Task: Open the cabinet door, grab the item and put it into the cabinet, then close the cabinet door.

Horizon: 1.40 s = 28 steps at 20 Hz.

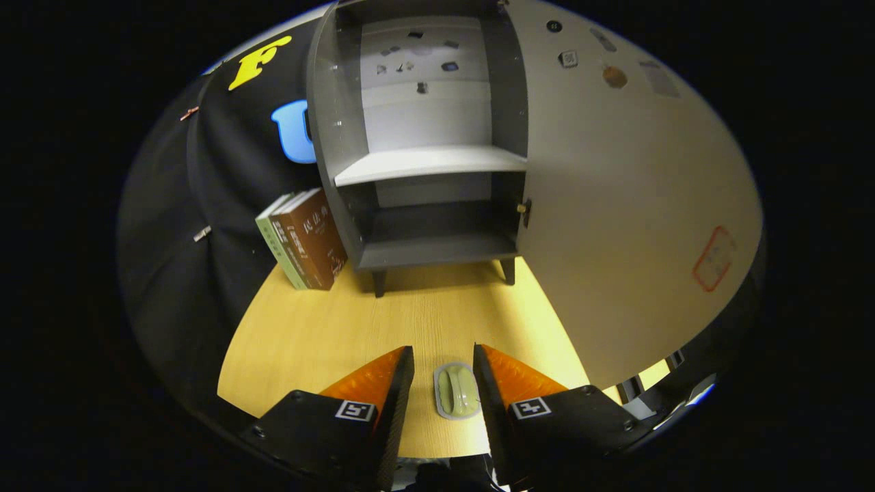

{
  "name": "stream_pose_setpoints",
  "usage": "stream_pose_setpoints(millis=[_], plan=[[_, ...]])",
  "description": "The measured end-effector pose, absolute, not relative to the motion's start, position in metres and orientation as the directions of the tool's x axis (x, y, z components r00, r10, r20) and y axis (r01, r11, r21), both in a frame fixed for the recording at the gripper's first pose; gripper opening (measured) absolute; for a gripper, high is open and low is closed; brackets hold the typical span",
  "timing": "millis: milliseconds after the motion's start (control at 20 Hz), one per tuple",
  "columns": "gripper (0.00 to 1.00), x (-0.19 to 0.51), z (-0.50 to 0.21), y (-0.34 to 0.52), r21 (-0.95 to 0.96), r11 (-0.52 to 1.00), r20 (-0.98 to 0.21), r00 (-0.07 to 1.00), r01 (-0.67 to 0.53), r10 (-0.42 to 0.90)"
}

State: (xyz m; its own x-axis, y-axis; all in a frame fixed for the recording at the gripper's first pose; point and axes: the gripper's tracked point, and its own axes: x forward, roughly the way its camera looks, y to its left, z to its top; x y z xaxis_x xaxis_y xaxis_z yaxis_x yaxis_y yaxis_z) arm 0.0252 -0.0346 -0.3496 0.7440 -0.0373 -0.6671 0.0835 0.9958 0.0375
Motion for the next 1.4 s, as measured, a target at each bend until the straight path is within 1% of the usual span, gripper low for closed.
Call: stream_pose_setpoints(millis=[200,450,750,950,1050,1100,1250,1300,1350,1400], plan=[[0.57,0.038,-0.403,-0.036,0.029,0.998,-0.743,0.669,0.049,-0.011],[0.57,0.036,-0.48,-0.04,0.026,1.0,-0.832,0.555,0.012,0.015],[0.58,0.032,-0.536,-0.052,-0.003,1.0,-0.894,0.449,-0.005,0.0],[0.57,0.026,-0.551,-0.056,-0.017,1.0,-0.92,0.393,-0.012,-0.011],[0.4,0.019,-0.566,-0.06,-0.035,0.999,-0.936,0.35,-0.02,-0.026],[0.31,0.02,-0.565,-0.06,-0.036,0.999,-0.934,0.356,-0.019,-0.027],[0.32,0.022,-0.567,-0.061,-0.04,0.999,-0.932,0.361,-0.018,-0.031],[0.27,0.023,-0.569,-0.061,-0.047,0.999,-0.934,0.356,-0.021,-0.036],[0.27,0.025,-0.566,-0.061,-0.052,0.998,-0.931,0.362,-0.024,-0.04],[0.19,0.025,-0.565,-0.062,-0.059,0.998,-0.931,0.361,-0.034,-0.043]])
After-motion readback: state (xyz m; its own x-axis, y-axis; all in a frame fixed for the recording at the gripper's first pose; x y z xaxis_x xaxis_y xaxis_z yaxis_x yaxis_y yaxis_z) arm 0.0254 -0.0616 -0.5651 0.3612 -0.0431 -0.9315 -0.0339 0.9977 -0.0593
